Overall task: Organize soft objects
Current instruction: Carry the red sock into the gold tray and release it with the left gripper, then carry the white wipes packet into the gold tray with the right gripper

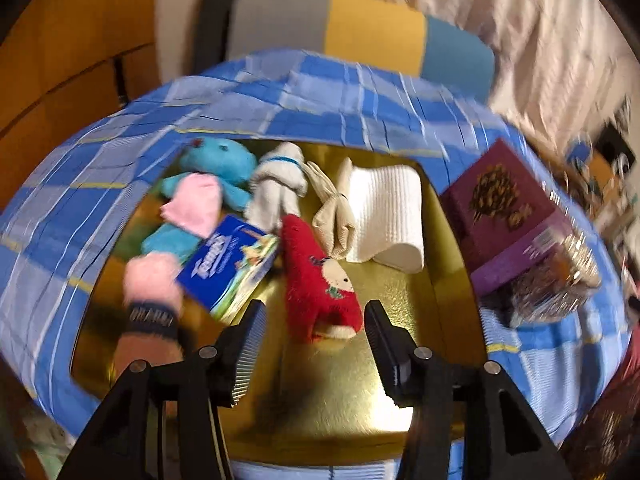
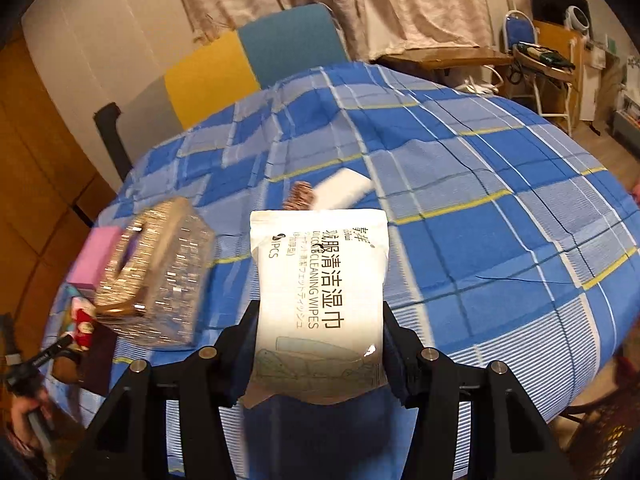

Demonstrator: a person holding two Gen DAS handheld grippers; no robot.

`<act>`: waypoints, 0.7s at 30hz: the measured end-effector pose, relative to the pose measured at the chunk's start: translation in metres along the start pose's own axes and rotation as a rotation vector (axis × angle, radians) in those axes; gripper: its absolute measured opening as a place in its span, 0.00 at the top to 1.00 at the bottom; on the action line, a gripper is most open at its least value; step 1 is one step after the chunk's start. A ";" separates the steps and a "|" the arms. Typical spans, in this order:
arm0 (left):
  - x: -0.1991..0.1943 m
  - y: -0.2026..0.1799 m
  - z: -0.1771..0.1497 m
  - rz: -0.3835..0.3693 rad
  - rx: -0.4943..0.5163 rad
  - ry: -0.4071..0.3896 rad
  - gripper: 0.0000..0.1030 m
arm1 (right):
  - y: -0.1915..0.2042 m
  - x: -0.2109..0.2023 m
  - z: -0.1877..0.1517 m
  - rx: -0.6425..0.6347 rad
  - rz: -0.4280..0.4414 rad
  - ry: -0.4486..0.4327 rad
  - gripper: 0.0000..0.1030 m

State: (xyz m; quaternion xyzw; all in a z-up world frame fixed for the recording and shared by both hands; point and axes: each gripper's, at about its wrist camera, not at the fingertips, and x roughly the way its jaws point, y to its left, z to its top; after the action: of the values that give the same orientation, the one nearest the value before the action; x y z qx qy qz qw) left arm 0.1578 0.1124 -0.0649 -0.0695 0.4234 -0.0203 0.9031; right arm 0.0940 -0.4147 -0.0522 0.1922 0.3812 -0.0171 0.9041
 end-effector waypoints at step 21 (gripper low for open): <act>-0.053 0.027 -0.061 0.064 -0.166 -0.152 0.50 | 0.242 -0.001 -0.031 -0.311 0.439 0.098 0.46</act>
State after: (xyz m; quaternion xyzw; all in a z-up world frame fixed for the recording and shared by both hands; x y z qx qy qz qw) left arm 0.0763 0.1379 -0.0669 -0.1316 0.3559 0.0492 0.9239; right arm 0.1151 -0.1795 0.0094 0.1297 0.3719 0.2474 0.8853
